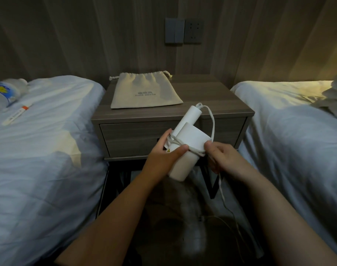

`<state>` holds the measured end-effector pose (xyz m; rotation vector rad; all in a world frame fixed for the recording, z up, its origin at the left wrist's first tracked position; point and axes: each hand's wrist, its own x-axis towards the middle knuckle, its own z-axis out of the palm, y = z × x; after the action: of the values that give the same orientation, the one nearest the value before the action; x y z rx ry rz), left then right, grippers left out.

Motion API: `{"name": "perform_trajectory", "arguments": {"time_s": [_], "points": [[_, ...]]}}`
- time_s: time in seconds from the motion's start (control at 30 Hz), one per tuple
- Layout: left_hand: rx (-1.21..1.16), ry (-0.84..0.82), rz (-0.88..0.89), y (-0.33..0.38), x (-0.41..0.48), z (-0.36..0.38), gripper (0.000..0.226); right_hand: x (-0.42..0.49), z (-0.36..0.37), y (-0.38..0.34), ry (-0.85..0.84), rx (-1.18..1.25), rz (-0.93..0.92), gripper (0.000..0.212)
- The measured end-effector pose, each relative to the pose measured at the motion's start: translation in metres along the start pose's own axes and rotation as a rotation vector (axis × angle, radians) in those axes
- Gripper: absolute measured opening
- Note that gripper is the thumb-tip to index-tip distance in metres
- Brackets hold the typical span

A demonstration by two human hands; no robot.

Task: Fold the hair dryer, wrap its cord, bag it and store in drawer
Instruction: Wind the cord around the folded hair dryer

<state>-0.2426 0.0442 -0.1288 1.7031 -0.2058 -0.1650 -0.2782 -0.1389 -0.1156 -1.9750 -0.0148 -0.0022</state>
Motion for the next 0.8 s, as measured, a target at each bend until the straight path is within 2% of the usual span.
{"name": "perform_trajectory", "arguments": {"time_s": [0.07,0.13,0.17,0.3,0.53,0.63,0.8], "points": [[-0.001,0.000,0.013,0.001,0.000,-0.003,0.071,0.001,-0.011,0.007,-0.106,0.221,0.033,0.054],[-0.002,0.004,0.029,0.004,0.000,-0.004,0.071,0.003,-0.022,0.013,-0.144,0.495,0.096,0.048],[-0.002,0.013,0.033,0.005,0.000,-0.005,0.070,0.004,-0.026,0.015,-0.149,0.553,0.126,0.042],[-0.034,0.055,0.038,0.009,-0.001,-0.004,0.070,0.005,-0.025,0.018,-0.037,0.361,0.158,0.016],[0.209,0.146,0.126,0.002,-0.009,0.001,0.097,0.002,-0.013,0.002,0.158,0.063,0.217,0.035],[0.291,0.158,0.172,0.000,-0.010,0.003,0.104,-0.001,-0.008,-0.004,0.111,-0.049,0.205,0.035],[0.291,0.191,0.172,0.000,-0.009,0.001,0.104,-0.007,-0.004,-0.016,-0.054,-0.134,0.232,0.027]]}}
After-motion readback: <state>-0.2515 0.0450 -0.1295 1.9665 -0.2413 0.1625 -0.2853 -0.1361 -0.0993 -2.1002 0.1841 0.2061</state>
